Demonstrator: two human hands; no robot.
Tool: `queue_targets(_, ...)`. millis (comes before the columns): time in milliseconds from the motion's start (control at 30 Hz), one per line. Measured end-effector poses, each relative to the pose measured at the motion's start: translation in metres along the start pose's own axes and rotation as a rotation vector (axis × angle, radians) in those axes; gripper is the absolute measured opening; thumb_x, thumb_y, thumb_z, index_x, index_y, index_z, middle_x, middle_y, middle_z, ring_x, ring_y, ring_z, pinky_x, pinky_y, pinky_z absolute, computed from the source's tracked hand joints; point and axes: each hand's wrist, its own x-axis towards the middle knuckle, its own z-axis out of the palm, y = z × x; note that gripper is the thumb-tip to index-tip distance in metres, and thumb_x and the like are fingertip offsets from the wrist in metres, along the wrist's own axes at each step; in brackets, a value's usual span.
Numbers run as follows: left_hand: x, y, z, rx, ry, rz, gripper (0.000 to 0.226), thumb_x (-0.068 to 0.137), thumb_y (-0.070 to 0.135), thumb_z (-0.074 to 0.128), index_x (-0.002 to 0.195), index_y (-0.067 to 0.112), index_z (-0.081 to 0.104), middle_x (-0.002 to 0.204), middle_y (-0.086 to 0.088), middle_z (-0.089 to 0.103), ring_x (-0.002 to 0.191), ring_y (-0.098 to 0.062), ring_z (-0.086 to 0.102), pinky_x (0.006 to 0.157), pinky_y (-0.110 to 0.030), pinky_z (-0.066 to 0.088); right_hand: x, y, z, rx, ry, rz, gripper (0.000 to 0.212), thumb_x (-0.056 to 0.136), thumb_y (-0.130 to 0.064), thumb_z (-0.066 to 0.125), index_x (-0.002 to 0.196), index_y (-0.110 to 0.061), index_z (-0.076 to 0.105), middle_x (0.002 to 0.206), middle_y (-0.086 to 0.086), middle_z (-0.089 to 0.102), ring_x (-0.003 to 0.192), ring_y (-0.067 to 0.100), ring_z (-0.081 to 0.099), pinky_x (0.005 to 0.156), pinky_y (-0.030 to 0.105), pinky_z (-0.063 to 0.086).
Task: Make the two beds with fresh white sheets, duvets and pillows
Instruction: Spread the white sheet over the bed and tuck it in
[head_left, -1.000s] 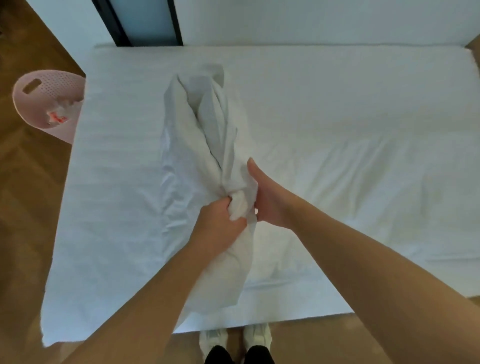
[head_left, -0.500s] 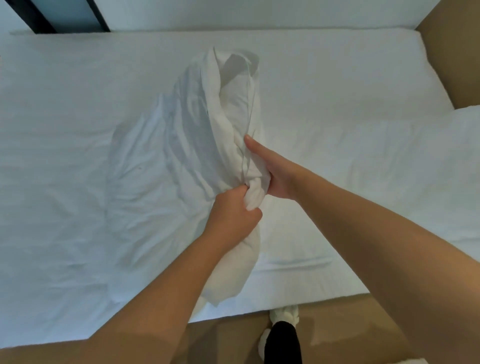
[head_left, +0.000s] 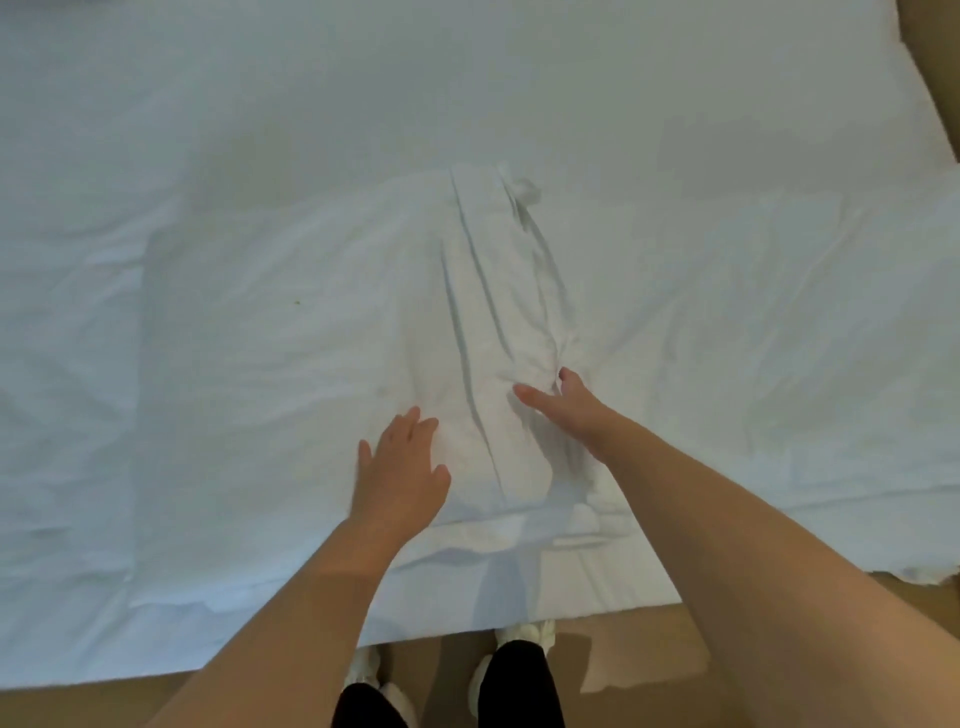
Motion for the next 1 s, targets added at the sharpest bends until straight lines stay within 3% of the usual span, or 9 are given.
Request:
queue_targets(167,-0.004,-0.046,-0.012,0.235,-0.06,0.016,0.096,0.085,0.063,0.054,0.154,0.029,-0.004,0.161,0.004,-0.02,0.149,-0.021,-0.016,0.117,-0.057,0.006,0.019,-0.008,0.014,-0.057,0.123,0.022,0.11,0.079,-0.062,0.068,0.156,-0.011,0.009,0.158,0.01,0.025,0.142,0.031,0.032,0.114,0.046,0.032)
queue_targets(267,-0.012,-0.067,-0.003,0.38,-0.113,0.095,0.112,0.07,0.086,0.038,0.151,0.033,-0.018,0.155,0.005,-0.035,0.145,-0.022,-0.026,0.116,-0.062,0.004,0.027,-0.003,0.018,-0.085,0.135,0.077,0.11,0.083,-0.062,0.064,0.156,-0.01,0.002,0.161,0.011,0.02,0.144,0.031,0.029,0.114,0.039,0.029)
queue_targets(400,-0.008,-0.112,-0.004,0.32,-0.016,0.048,0.096,0.069,0.083,-0.003,0.152,0.036,-0.012,0.156,0.007,-0.032,0.145,-0.018,-0.026,0.116,-0.059,-0.001,0.035,0.008,0.031,-0.305,0.262,0.113,0.085,0.094,-0.055,0.05,0.155,-0.012,0.009,0.155,0.016,0.03,0.139,0.035,0.035,0.111,0.044,0.03)
queue_targets(467,-0.01,-0.139,-0.009,0.331,-0.005,0.013,0.084,0.082,0.077,0.002,0.153,0.034,-0.009,0.157,0.007,-0.03,0.146,-0.018,-0.025,0.117,-0.058,0.001,0.033,0.005,0.045,-0.504,0.518,0.033,0.067,0.095,-0.046,0.05,0.15,-0.018,0.024,0.149,0.012,0.035,0.133,0.034,0.039,0.108,0.049,0.031)
queue_targets(533,-0.009,-0.155,-0.011,0.355,-0.023,0.013,0.072,0.094,0.064,0.015,0.154,0.031,-0.008,0.158,0.005,-0.028,0.146,-0.02,-0.023,0.119,-0.056,0.004,0.025,0.003,0.057,-0.657,0.773,-0.178,0.049,0.092,-0.034,0.054,0.137,-0.017,0.042,0.135,0.009,0.045,0.122,0.03,0.047,0.099,0.046,0.035)
queue_targets(600,-0.013,-0.16,-0.011,0.361,-0.053,0.022,0.069,0.099,0.056,0.02,0.154,0.028,-0.008,0.159,0.002,-0.026,0.147,-0.022,-0.021,0.119,-0.054,0.005,0.011,0.005,0.07,-0.677,0.702,-0.264,0.034,0.09,-0.031,0.056,0.119,-0.014,0.052,0.116,0.008,0.054,0.107,0.03,0.054,0.09,0.043,0.041)
queue_targets(733,-0.032,-0.167,-0.007,0.33,-0.118,0.011,0.07,0.1,0.05,0.027,0.154,0.025,-0.01,0.159,0.0,-0.026,0.148,-0.024,-0.019,0.119,-0.054,0.009,-0.009,0.022,0.076,-0.666,0.594,0.022,0.025,0.091,-0.032,0.056,0.104,-0.011,0.055,0.103,0.009,0.056,0.099,0.031,0.055,0.081,0.039,0.045)
queue_targets(867,-0.03,-0.162,-0.009,0.273,-0.129,-0.021,0.072,0.1,0.046,0.03,0.154,0.021,-0.01,0.159,-0.002,-0.026,0.148,-0.026,-0.018,0.118,-0.057,0.01,-0.02,0.019,0.053,-0.393,0.451,0.039,0.02,0.098,-0.025,0.05,0.085,-0.01,0.05,0.074,-0.001,0.048,0.08,0.024,0.049,0.065,0.032,0.034)
queue_targets(1000,-0.029,-0.161,-0.006,0.235,-0.128,-0.073,0.071,0.1,0.041,0.032,0.154,0.021,-0.009,0.16,-0.002,-0.023,0.148,-0.026,-0.016,0.117,-0.057,0.011,-0.038,0.03,0.04,0.032,0.408,-0.026,0.021,0.095,-0.03,0.06,0.087,-0.011,0.055,0.083,0.002,0.056,0.08,0.021,0.052,0.065,0.027,0.041)
